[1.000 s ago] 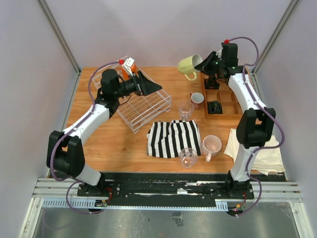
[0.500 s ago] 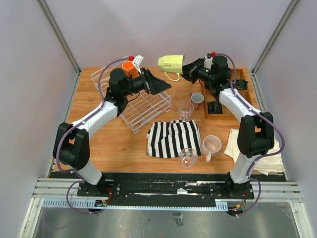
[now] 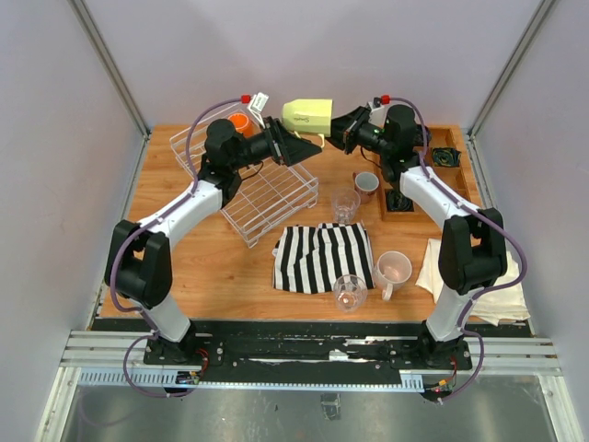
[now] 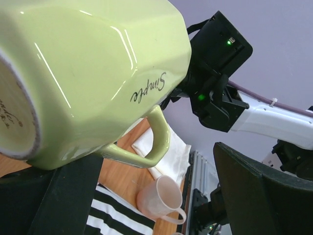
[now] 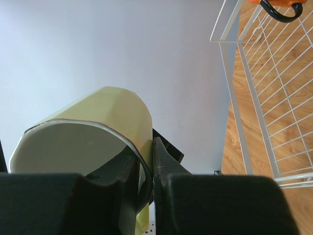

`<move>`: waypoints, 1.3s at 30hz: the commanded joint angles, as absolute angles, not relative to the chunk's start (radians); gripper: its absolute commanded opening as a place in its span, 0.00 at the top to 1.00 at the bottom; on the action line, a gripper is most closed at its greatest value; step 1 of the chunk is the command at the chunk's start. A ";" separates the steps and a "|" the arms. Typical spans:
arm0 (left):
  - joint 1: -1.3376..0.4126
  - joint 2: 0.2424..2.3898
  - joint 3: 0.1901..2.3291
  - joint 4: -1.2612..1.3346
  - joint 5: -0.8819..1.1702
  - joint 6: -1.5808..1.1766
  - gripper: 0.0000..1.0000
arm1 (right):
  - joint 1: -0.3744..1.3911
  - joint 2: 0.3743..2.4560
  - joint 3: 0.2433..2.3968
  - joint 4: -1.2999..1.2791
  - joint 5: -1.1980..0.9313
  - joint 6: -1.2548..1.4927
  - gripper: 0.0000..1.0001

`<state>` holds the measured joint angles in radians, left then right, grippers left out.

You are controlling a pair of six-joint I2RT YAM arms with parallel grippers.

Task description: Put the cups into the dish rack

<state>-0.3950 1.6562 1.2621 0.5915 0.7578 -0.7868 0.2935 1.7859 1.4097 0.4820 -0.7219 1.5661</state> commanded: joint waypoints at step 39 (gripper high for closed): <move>-0.432 1.758 1.307 1.098 0.816 -1.311 0.50 | 0.369 1.812 1.325 0.700 -0.691 1.460 0.99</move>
